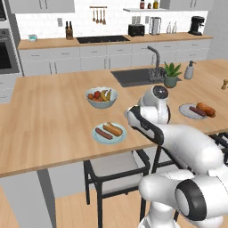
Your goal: Place one bun and one sausage from the bowl on each plate.
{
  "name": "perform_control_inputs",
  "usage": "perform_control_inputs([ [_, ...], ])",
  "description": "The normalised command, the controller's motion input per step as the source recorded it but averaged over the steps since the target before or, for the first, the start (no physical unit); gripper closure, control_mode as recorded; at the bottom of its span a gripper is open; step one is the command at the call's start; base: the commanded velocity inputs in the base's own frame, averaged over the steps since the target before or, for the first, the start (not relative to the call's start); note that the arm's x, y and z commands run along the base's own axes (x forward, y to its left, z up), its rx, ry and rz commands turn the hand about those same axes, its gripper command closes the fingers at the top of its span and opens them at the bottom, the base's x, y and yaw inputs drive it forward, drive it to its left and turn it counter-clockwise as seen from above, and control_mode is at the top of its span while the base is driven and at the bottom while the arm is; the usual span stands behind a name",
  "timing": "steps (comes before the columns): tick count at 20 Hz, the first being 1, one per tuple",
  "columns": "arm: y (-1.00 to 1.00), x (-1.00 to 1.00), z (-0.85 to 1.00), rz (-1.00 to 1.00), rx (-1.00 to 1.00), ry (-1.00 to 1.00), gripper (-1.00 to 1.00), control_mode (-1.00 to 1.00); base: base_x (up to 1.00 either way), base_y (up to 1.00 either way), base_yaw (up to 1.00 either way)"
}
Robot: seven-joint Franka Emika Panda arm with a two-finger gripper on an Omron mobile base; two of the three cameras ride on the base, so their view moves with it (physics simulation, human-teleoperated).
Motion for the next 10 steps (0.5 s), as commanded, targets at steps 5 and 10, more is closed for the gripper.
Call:
perform_control_inputs([
  [5, -0.74, -0.29, 1.00, -0.23, 0.00, 0.05, -1.00, -1.00, 0.00, 0.00, 0.00],
  [10, -0.43, -0.53, 0.96, -0.05, 0.01, 0.01, -1.00, -1.00, 0.00, 0.00, 0.00],
])
